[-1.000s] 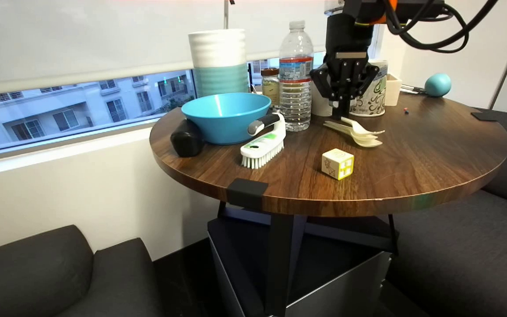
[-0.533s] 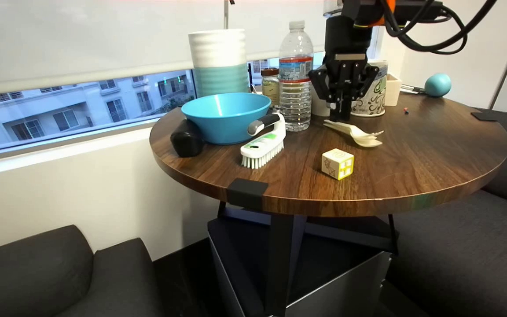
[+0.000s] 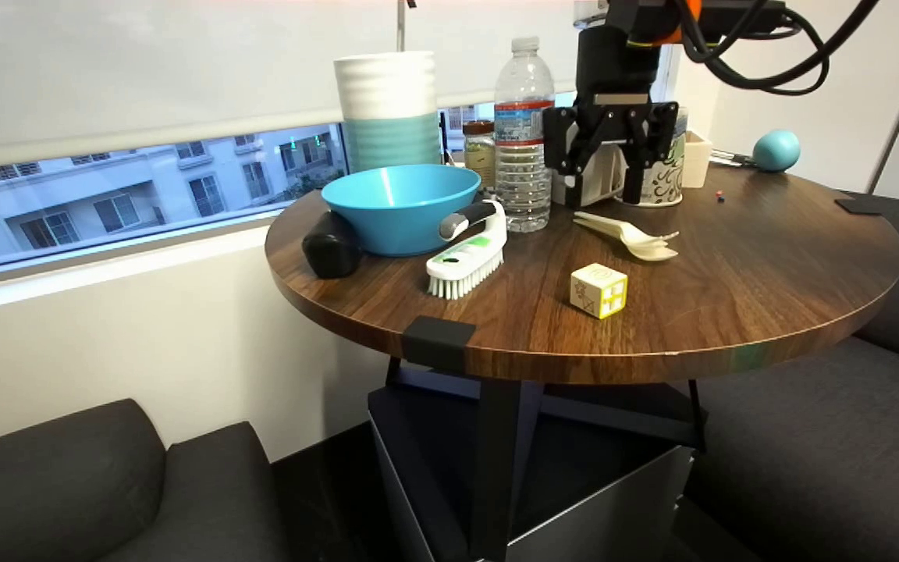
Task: Stack the white cutlery together.
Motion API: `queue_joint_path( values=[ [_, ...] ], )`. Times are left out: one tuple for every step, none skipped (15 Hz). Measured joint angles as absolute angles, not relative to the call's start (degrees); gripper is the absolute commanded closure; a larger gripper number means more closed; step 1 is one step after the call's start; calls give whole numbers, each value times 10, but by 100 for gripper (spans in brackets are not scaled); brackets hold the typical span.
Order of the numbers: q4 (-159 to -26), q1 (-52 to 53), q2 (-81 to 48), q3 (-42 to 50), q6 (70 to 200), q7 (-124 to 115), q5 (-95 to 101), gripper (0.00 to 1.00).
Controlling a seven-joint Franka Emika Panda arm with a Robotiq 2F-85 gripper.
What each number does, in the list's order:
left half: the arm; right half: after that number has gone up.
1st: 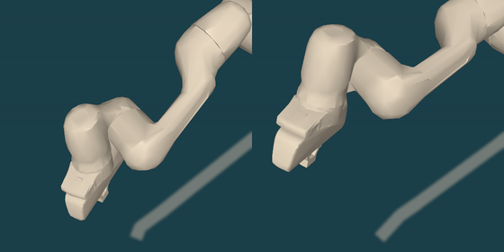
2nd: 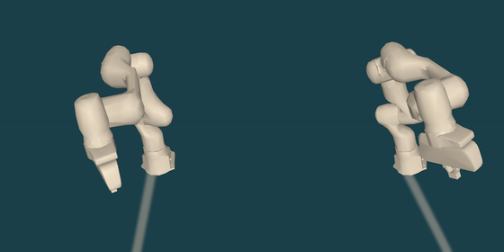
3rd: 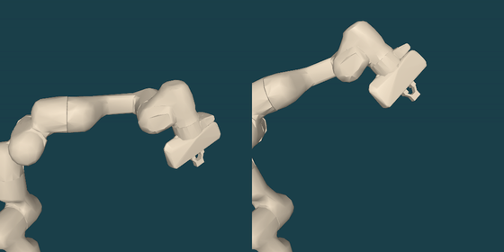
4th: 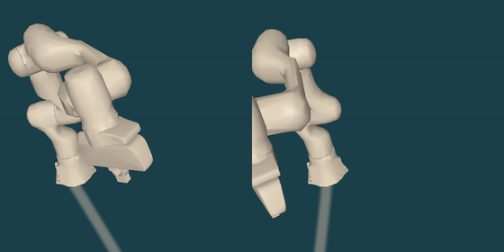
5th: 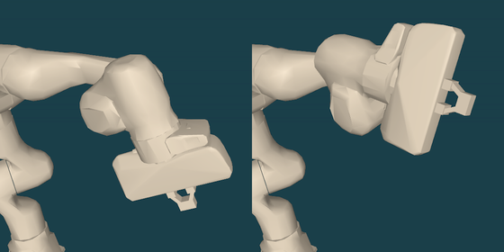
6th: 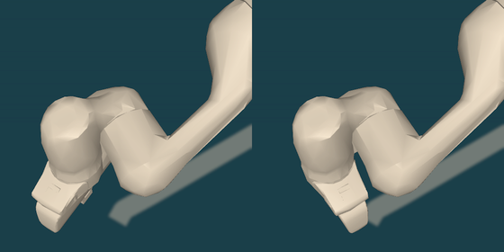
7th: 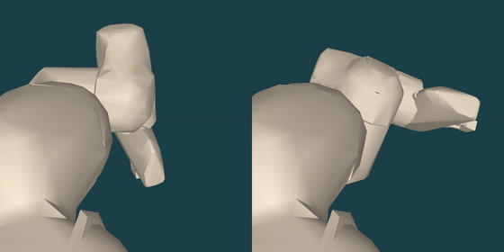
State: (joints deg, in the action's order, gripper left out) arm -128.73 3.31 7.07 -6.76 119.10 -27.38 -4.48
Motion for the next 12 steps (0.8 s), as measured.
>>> queue_joint_path(
  values=[
    [-1287,33,72,-67,1190,-274,-45,0],
    [-1287,33,74,-66,1188,-275,-45,0],
    [-1287,32,76,-64,1182,-275,-46,0],
    [-1287,32,80,-62,1175,-275,-49,0],
    [-1287,32,84,-60,1166,-275,-51,0],
    [-1287,31,89,-58,1157,-275,-53,0],
    [-1287,31,94,-56,1148,-275,-55,0],
    [-1287,31,99,-55,1138,-275,-57,0],
    [-1287,31,105,-54,1131,-275,-58,0],
    [-1287,31,110,-53,1123,-274,-61,0],
    [-1287,31,115,-52,1117,-274,-64,0],
    [-1288,31,120,-51,1113,-273,-68,0]
  ],
)
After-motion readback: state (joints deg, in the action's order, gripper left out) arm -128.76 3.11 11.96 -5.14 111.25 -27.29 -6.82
